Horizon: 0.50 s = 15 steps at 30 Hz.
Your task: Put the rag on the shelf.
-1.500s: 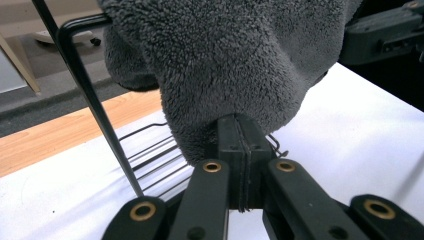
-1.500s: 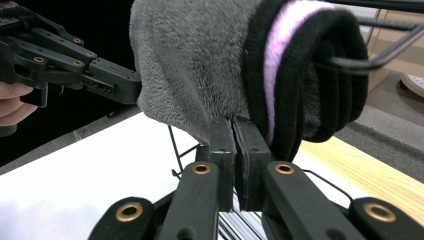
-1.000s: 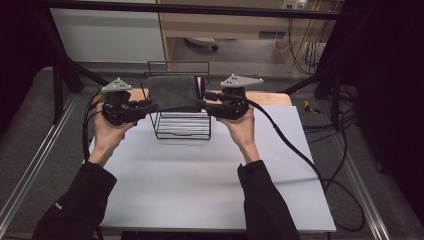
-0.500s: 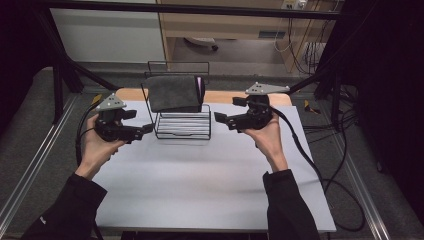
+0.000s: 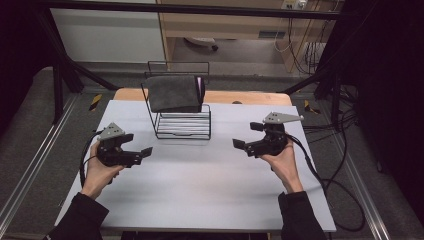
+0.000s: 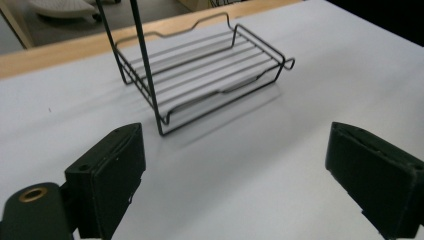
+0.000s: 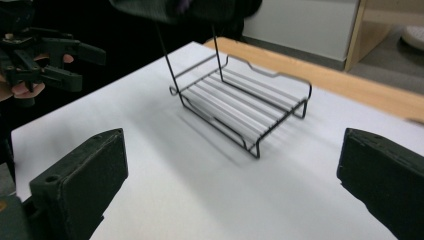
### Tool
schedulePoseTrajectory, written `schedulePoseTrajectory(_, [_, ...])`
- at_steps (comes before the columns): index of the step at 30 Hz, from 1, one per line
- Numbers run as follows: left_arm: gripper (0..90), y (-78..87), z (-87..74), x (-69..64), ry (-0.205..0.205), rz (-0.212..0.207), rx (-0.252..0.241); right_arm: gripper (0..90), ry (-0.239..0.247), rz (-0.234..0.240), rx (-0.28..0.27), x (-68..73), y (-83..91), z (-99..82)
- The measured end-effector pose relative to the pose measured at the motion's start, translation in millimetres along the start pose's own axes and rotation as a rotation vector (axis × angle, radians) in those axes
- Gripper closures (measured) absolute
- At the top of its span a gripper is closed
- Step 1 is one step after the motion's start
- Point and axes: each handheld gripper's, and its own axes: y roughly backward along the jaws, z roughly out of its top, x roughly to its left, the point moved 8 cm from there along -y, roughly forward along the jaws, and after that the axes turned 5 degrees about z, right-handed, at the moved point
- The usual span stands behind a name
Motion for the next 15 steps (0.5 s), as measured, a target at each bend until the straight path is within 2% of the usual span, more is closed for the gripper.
schedulePoseTrajectory(6, [9.4,-4.8,-28.1,2.1,0.001,0.0,0.017,0.5,-0.018,0.0,0.007,-7.1,3.8,-36.0])
schedulePoseTrajectory(9, [9.8,-5.0,-38.3,1.1,-0.005,-0.011,0.022,0.4,-0.026,-0.002,0.012,-9.9,6.8,-51.8])
schedulePoseTrajectory(12, [10.0,-5.2,-49.3,0.8,-0.027,-0.007,0.038,0.4,-0.031,-0.006,0.022,-11.6,8.5,-65.9])
schedulePoseTrajectory(15, [10.1,-5.6,-59.9,-0.2,-0.027,-0.013,0.048,0.4,-0.031,-0.007,0.031,-13.6,11.1,-80.6])
